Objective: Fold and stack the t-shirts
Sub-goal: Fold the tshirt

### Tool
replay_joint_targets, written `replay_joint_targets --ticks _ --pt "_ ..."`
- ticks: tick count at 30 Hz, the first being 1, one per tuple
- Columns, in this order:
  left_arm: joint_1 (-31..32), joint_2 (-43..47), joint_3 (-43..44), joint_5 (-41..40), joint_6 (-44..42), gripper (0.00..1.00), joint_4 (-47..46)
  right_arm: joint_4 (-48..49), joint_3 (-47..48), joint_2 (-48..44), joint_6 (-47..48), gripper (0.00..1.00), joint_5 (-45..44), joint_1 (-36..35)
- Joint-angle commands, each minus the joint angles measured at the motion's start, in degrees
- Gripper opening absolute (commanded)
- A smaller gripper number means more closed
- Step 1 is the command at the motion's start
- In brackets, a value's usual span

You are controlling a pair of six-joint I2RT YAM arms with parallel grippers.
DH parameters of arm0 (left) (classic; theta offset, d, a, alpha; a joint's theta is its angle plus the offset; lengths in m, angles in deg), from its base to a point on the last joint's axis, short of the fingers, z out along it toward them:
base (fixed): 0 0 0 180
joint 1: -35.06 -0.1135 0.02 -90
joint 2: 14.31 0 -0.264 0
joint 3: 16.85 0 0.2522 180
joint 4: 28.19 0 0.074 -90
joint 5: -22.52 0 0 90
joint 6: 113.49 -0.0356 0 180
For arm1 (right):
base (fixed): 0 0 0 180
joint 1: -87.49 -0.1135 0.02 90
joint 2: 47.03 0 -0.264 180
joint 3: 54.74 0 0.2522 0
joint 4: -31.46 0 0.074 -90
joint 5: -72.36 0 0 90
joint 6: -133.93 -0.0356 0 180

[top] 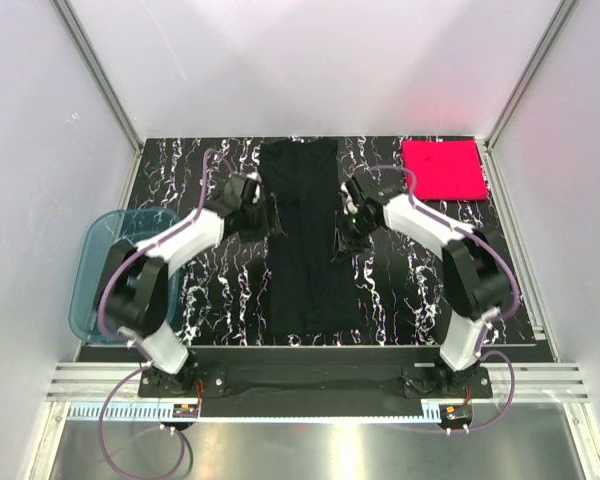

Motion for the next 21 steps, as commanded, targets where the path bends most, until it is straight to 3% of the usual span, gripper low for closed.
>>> replay_joint_targets --ticks 1,3,4,8,13,16,21 --pt "-4.4 -5.7 6.8 3.2 -4.0 0.70 -10.2 0.1 10.6 5.2 3.9 0.28 -4.7 0.1" --pt "-5.9 -9.4 9.1 4.9 -3.9 0.67 -17.3 2.8 14.3 7.1 4.9 0.27 -8.5 0.7" --pt "-6.3 -10.6 10.1 5.3 -3.8 0.65 -19.4 4.0 17.9 9.3 5.3 0.21 -9.1 1.3" --pt "-7.2 -18.0 17.0 5.4 -2.2 0.53 -25.9 8.6 30.2 18.3 5.3 0.14 -7.6 5.0" --pt "-10.2 -26.1 24.2 6.9 4.9 0.34 -35.1 10.7 50.6 34.1 3.8 0.13 0.7 10.9" --pt "-11.7 -31.1 27.0 8.0 11.1 0.30 -42.6 13.8 59.0 41.6 1.1 0.13 7.0 12.9" --pt "-12.8 -42.7 37.2 11.4 18.2 0.28 -46.7 23.2 67.1 51.5 -6.8 0.12 14.9 13.7"
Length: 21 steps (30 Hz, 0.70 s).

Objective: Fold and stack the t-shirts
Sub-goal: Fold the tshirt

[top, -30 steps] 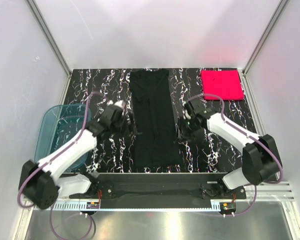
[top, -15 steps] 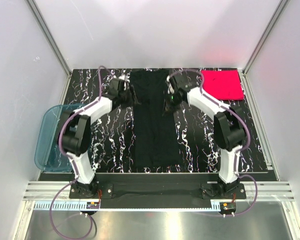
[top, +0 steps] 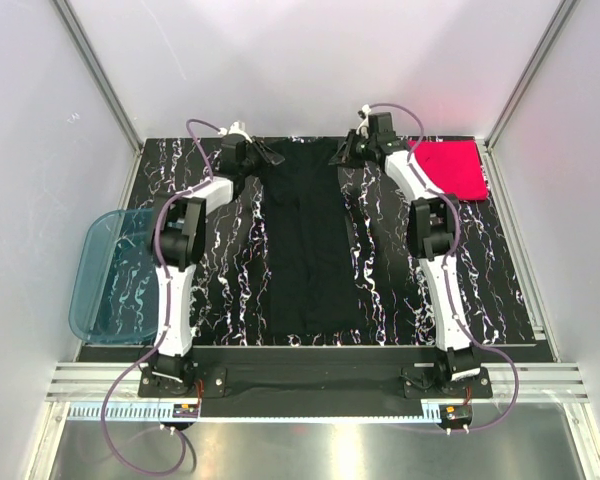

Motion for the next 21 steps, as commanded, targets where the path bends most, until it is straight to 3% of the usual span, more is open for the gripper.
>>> replay_joint_targets --ticks 1,5,10,13,18,21 --pt "-0.8 -6.7 7.8 3.6 7.4 0.27 -8.9 8.1 7.1 5.7 -7.2 0.12 8.5 -1.2" --pt "-1.2 -12.0 15.3 1.4 10.8 0.25 -4.4 11.0 11.0 11.5 -12.2 0.11 8.6 -0.6" --pt "-2.7 -18.2 21.6 -1.0 15.9 0.24 2.3 16.4 7.9 15.0 -23.9 0.10 4.9 2.6" --pt "-3.5 -19.6 25.1 -4.3 17.1 0.22 8.5 12.8 9.5 15.7 -25.5 0.09 0.2 4.0" --pt "-4.4 -26.6 35.9 -3.1 17.9 0.19 17.5 6.8 14.2 17.2 -25.6 0.08 -2.5 5.1" --pt "-4.5 -26.3 37.4 -1.3 17.0 0.22 15.9 8.9 11.7 15.7 -26.8 0.08 0.3 5.5"
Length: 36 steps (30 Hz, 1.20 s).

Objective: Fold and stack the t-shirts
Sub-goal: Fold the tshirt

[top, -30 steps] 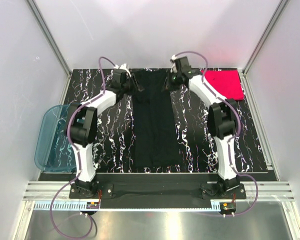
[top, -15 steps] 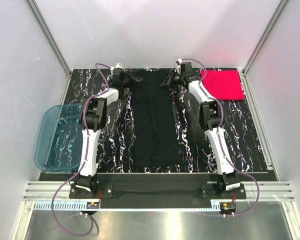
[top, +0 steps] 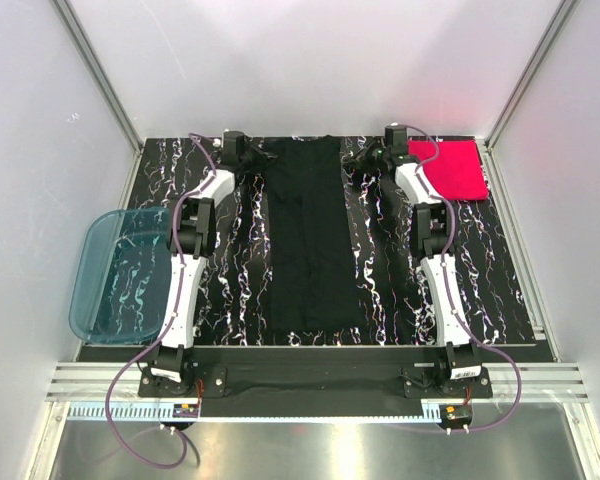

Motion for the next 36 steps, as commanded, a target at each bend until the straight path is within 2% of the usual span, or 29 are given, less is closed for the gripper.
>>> replay_joint_targets --ticks 1,2,3,6,9,10,15,16,18,19,23,25,26,30,34,36 --pt "-0.4 0.3 3.4 0.5 -0.4 0.25 1.9 -0.6 2.3 -0.6 -1.1 0.09 0.8 0.1" --pt "-0.4 1.1 3.5 0.9 -1.2 0.29 1.6 -2.1 3.4 -0.4 -0.4 0.09 1.6 0.0" --pt "-0.4 2.9 3.6 1.9 -1.7 0.42 1.2 -3.2 4.4 -0.6 0.0 0.09 2.9 0.1" --pt "-0.4 6.6 3.5 4.4 -4.4 0.56 2.9 -8.9 6.4 -2.8 4.3 0.12 5.0 0.2" --pt "-0.1 13.4 1.0 5.6 -7.9 0.70 5.8 -17.2 1.6 -10.5 11.3 0.19 2.9 0.2" --pt "0.0 17.9 -0.2 5.7 -9.1 0.72 6.8 -20.8 -2.1 -15.2 14.3 0.24 2.5 0.2" --pt "1.3 33.1 -12.3 4.6 -20.3 0.73 15.8 -31.1 -16.7 -30.1 20.6 0.39 -2.1 0.1" --pt "1.5 35.8 -18.6 4.1 -21.6 0.72 17.2 -31.7 -23.6 -35.6 21.6 0.42 -2.5 0.0" --pt "2.2 44.4 -26.0 4.4 -23.2 0.70 19.8 -31.3 -31.7 -41.1 23.0 0.50 -2.6 -0.3" --pt "2.5 47.1 -34.5 4.4 -23.7 0.69 20.3 -30.9 -39.4 -46.4 24.6 0.53 -2.6 -0.7" --pt "6.4 61.5 -54.9 2.5 -27.5 0.68 23.5 -30.6 -58.2 -59.2 28.7 0.62 -1.7 -1.9" --pt "9.1 69.0 -62.2 2.1 -26.8 0.69 24.1 -29.3 -69.0 -66.8 29.2 0.67 0.4 -2.4" --pt "10.0 71.3 -69.3 1.9 -25.5 0.69 24.3 -28.9 -72.3 -69.1 29.1 0.68 1.7 -3.1" --pt "15.7 82.3 -83.4 0.6 -19.9 0.70 23.6 -28.5 -85.8 -79.9 29.3 0.69 5.2 -7.3" --pt "19.0 90.7 -90.6 -1.3 -12.8 0.70 24.0 -26.2 -98.9 -87.6 27.0 0.68 6.3 -8.9" --pt "21.2 91.7 -93.2 -1.7 -10.3 0.69 24.3 -24.2 -103.7 -90.0 24.5 0.66 8.1 -9.2"
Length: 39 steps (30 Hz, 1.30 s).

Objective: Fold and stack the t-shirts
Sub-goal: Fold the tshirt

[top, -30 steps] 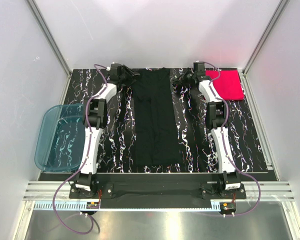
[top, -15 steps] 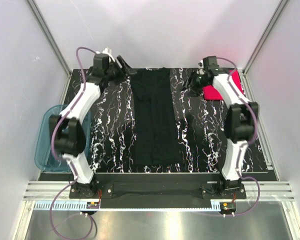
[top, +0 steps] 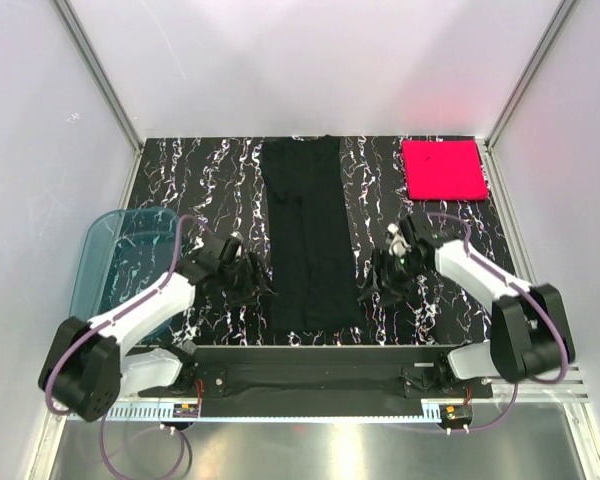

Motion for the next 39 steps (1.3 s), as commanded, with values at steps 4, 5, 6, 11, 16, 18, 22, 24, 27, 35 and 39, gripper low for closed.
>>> replay_joint_targets --ticks 4,5,6,11,16,18,22,24,27,35,39 --pt "6.1 2.8 -3.4 -4.5 11.3 0.64 0.5 7.1 -7.5 -5.1 -7.7 0.62 5.4 -0.7" --pt "7.3 2.4 -3.9 -4.7 12.3 0.64 0.7 7.7 -8.1 -5.1 -8.5 0.61 3.3 -0.8" --pt "7.8 2.5 -4.5 -5.3 13.2 0.64 0.2 8.6 -9.6 -4.9 -9.4 0.60 2.3 -0.8" --pt "8.5 2.7 -7.7 -7.2 16.5 0.61 -2.7 17.0 -13.9 -1.1 -12.3 0.45 1.3 -0.8" --pt "9.1 1.4 -9.9 -7.3 17.6 0.52 -5.4 20.5 -16.4 0.3 -12.8 0.45 -0.6 -0.8" --pt "10.3 1.4 -11.1 -7.6 18.4 0.50 -7.3 20.8 -16.9 0.5 -12.7 0.45 -1.3 -0.8" --pt "12.0 0.5 -12.8 -7.1 20.6 0.48 -8.4 22.2 -17.4 1.8 -12.8 0.45 -1.4 -0.8" --pt "12.3 0.2 -13.7 -6.1 21.2 0.48 -10.0 22.5 -17.4 2.6 -12.8 0.45 -1.7 -0.9" --pt "12.7 0.0 -14.5 -5.6 22.4 0.45 -9.5 23.3 -17.2 3.4 -12.9 0.46 -1.9 -0.8" --pt "13.0 0.4 -15.0 -6.1 23.4 0.39 -6.4 23.6 -17.2 4.7 -13.0 0.47 -1.5 -1.1" --pt "13.0 -0.2 -15.3 -5.8 23.4 0.33 -6.8 23.3 -17.3 5.4 -13.2 0.47 -1.7 -2.0"
